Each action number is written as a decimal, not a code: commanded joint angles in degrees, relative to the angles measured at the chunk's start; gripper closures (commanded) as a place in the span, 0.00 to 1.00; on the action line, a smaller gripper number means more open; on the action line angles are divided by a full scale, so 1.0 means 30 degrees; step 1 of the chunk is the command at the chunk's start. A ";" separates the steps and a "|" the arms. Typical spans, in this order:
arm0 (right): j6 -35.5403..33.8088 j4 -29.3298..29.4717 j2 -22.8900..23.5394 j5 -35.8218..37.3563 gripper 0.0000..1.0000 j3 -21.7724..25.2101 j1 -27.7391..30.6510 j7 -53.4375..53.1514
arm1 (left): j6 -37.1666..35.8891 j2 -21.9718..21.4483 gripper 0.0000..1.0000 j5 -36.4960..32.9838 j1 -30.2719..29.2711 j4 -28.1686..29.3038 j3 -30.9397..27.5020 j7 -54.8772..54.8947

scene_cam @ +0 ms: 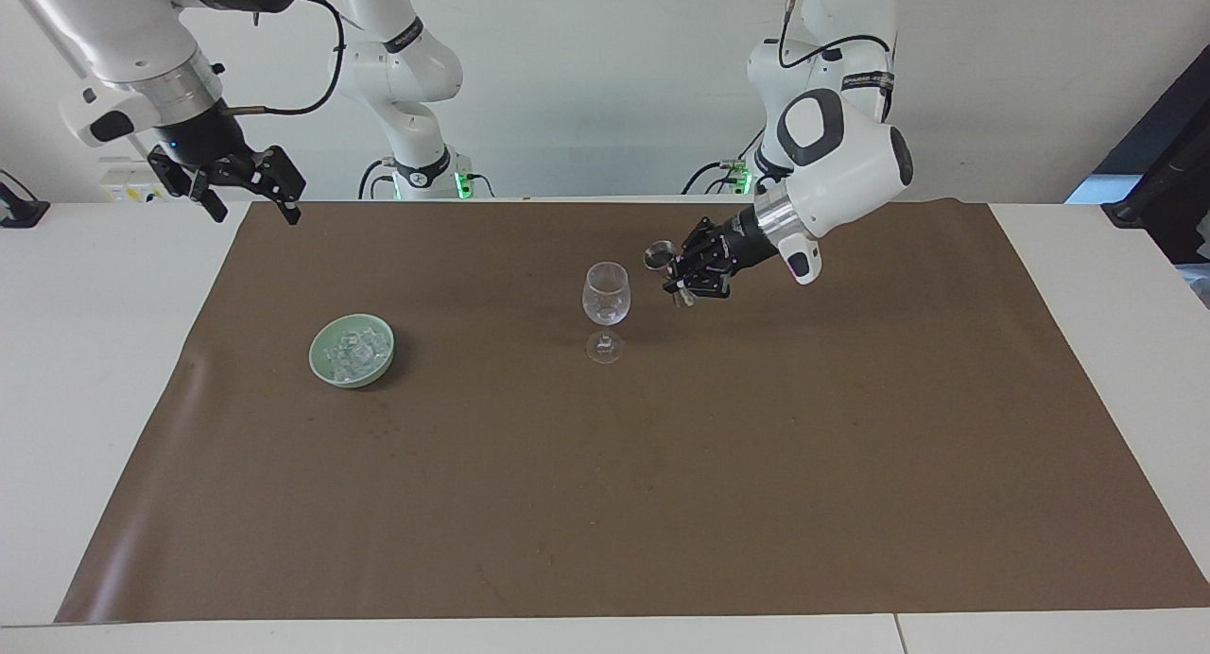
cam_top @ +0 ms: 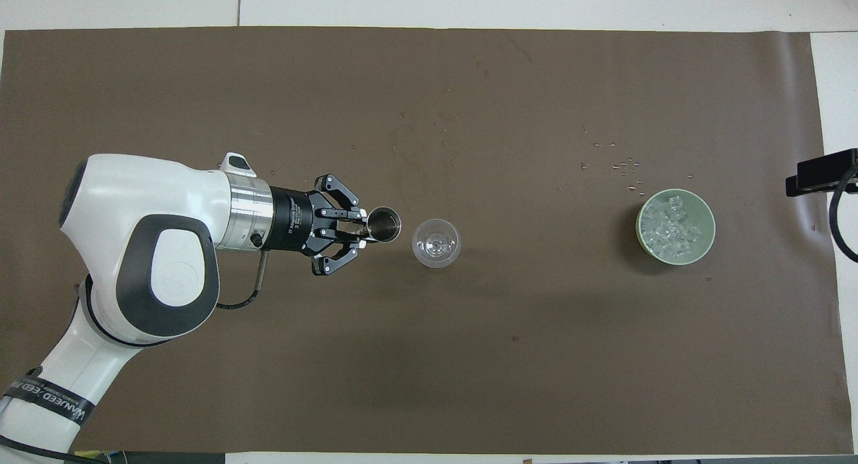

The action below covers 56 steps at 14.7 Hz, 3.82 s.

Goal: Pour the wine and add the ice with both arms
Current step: 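Carry the jigger with the left gripper to the clear cup, then tilt the jigger over the clear cup with the left gripper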

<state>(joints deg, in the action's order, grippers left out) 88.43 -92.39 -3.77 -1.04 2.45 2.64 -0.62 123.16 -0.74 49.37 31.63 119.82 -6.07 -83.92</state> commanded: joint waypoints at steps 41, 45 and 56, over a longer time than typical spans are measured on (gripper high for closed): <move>-0.0091 -0.0198 -0.0179 -0.0153 0.00 -0.0174 0.0322 0.0325 | -0.1175 0.1447 1.00 -2.2460 0.6067 -0.4136 0.0382 -1.2133; -0.0091 -0.0198 -0.0179 -0.0153 0.00 -0.0174 0.0293 0.0325 | -0.2087 0.1448 1.00 -2.3634 0.6536 -0.4462 0.0411 -1.2162; -0.0121 -0.0169 -0.0179 -0.0153 0.00 -0.0144 0.0323 0.0295 | -0.2059 0.1418 1.00 -2.4484 0.7035 -0.4433 0.0441 -1.2162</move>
<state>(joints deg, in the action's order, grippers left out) 88.43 -92.39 -3.77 -1.04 2.52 2.64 -0.62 117.52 3.13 -22.98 52.41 107.56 -4.31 -119.33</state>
